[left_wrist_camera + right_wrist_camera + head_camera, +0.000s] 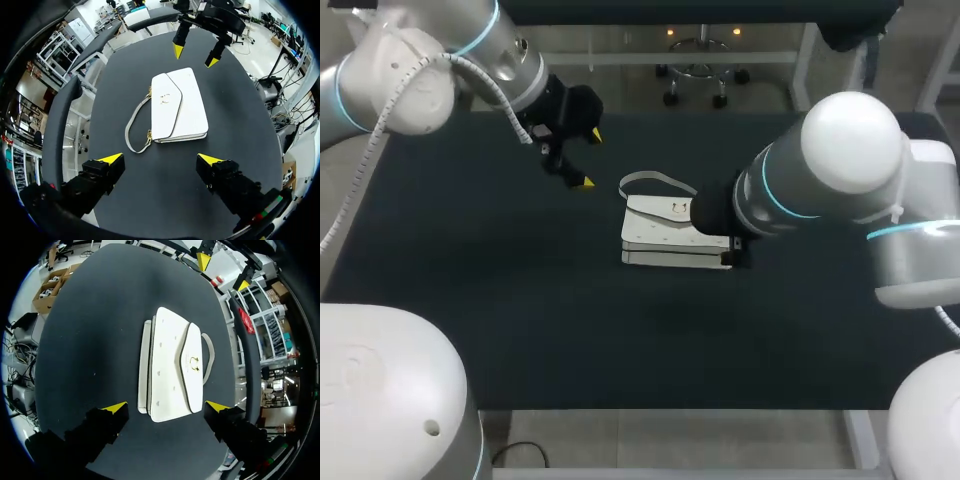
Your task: Pick up the bag, open it, inspect its contents, close it, and place it on the opposite side
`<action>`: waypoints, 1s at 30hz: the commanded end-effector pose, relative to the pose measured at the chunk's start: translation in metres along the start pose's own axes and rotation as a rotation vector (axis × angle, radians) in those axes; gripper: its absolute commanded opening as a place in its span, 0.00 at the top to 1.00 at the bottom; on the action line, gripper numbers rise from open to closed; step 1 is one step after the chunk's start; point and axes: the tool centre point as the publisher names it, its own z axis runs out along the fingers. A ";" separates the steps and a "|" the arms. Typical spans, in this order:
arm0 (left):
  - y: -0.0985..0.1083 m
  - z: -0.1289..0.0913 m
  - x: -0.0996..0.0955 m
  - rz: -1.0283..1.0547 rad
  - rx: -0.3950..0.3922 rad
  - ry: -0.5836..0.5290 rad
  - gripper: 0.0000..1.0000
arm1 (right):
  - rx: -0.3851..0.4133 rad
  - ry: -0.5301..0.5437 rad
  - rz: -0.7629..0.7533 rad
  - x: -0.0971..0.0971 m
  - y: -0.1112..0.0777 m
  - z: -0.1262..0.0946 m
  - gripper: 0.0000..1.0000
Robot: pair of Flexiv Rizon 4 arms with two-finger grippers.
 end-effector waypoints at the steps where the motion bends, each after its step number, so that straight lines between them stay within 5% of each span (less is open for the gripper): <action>1: 0.001 0.005 0.003 0.051 0.058 -0.019 0.00 | 0.043 -0.048 0.008 0.002 0.014 0.013 0.00; 14: 0.002 0.010 0.003 0.226 0.116 -0.057 0.00 | 0.025 -0.138 0.000 0.007 0.013 0.030 0.00; 17: 0.000 0.010 0.002 0.249 0.121 -0.046 0.00 | 0.009 -0.149 -0.006 0.008 0.009 0.033 0.11; 22: -0.004 0.011 0.000 0.276 0.119 -0.030 0.00 | 0.024 -0.165 -0.026 0.008 0.006 0.039 0.12; 30: -0.011 0.012 0.001 0.313 0.122 -0.016 0.00 | 0.028 -0.166 -0.038 0.006 -0.002 0.048 0.54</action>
